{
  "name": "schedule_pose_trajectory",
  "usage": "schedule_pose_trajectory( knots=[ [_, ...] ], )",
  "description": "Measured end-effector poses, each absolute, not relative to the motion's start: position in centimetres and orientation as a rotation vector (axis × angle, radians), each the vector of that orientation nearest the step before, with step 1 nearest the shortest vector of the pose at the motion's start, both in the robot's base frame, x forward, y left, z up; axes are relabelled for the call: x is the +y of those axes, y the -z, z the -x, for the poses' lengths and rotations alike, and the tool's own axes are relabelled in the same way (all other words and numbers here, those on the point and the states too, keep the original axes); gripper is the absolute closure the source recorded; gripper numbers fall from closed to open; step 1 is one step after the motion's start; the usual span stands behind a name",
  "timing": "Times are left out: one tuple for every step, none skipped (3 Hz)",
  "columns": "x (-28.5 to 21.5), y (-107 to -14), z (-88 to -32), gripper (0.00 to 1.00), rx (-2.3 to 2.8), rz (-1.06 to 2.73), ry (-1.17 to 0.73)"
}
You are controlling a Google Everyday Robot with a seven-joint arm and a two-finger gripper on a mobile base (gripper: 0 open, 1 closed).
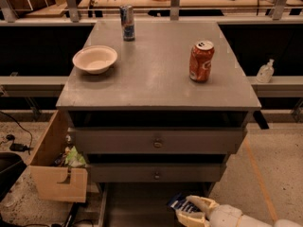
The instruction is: Place rxbar blueberry into bottom drawer
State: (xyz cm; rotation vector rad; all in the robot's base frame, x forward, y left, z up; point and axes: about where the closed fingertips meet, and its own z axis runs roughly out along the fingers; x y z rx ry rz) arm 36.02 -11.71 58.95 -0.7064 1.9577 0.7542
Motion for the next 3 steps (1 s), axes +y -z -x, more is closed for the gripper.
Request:
schedule_pose_trajectory(
  knots=[
    [-9.4, -50.3, -36.3, 1.0, 2.0, 0.813, -0.746],
    [-7.4, -42.0, -37.1, 1.0, 2.036, 0.903, -0.732],
    [-5.4, -37.6, -39.7, 1.0, 2.037, 0.959, -0.745]
  ],
)
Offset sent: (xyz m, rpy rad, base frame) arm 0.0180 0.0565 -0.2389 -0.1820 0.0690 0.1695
